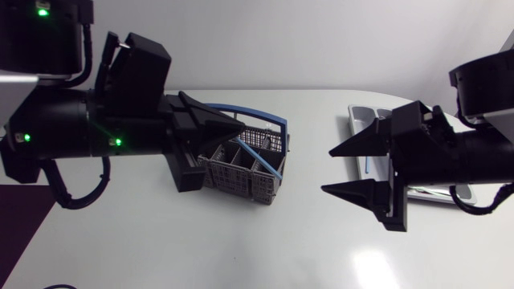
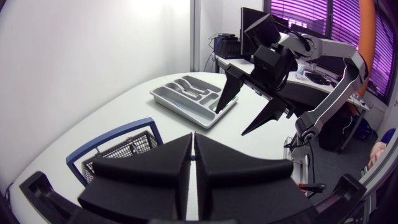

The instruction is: Unload the cutlery basket into the drawer organizer.

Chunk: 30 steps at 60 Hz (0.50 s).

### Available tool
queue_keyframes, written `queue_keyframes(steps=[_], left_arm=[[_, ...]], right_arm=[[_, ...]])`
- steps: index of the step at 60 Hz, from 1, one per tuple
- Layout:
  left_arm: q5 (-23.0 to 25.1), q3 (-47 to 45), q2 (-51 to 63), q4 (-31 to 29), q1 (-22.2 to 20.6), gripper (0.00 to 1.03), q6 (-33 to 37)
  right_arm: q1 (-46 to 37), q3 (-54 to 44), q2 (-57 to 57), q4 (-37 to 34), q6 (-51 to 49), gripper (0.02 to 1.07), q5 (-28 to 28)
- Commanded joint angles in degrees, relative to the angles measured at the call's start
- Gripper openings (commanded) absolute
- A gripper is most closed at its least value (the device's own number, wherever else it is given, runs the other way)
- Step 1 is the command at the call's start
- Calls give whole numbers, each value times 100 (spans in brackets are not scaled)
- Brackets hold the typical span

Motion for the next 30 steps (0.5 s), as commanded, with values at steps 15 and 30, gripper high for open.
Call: queue_keyframes(steps=[15,30], left_arm=[[583,659,846,-275,-197,4,-209],[926,870,1128,-398,-188,4,-244]], right_arm=[[948,480,1052,257,548,78,1],[1097,586,1465,442,627,48,-34]])
